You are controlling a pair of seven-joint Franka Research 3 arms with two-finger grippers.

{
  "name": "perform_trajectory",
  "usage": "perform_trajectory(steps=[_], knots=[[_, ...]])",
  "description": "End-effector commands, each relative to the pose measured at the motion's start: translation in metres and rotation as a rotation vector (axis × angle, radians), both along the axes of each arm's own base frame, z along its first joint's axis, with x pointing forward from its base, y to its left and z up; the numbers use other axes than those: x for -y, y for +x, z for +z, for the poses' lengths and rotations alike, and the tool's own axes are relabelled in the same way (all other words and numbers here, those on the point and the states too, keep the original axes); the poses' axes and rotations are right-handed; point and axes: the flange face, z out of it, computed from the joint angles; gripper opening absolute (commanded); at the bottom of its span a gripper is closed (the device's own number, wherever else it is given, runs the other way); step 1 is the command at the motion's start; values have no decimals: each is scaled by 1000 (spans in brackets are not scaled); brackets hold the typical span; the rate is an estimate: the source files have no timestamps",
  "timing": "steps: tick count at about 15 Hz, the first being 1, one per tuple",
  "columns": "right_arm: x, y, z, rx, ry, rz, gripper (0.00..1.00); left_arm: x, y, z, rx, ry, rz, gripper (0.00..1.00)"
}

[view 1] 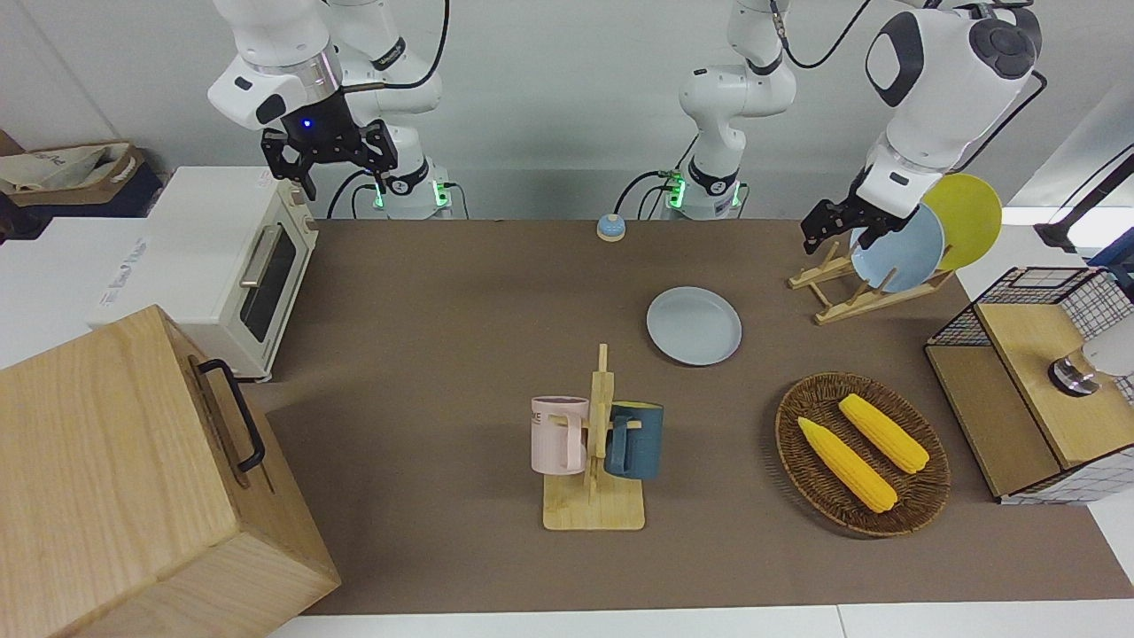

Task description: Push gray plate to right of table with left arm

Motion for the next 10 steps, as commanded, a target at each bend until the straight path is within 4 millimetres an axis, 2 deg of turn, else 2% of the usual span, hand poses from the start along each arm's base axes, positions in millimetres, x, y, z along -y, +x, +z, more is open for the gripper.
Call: perform_trajectory(steps=[1, 10], knots=[[2, -2, 4, -5, 9, -6, 983, 3, -4, -22, -51, 0, 29, 1000], [2, -2, 4, -5, 9, -8, 983, 13, -15, -55, -58, -16, 66, 1000]])
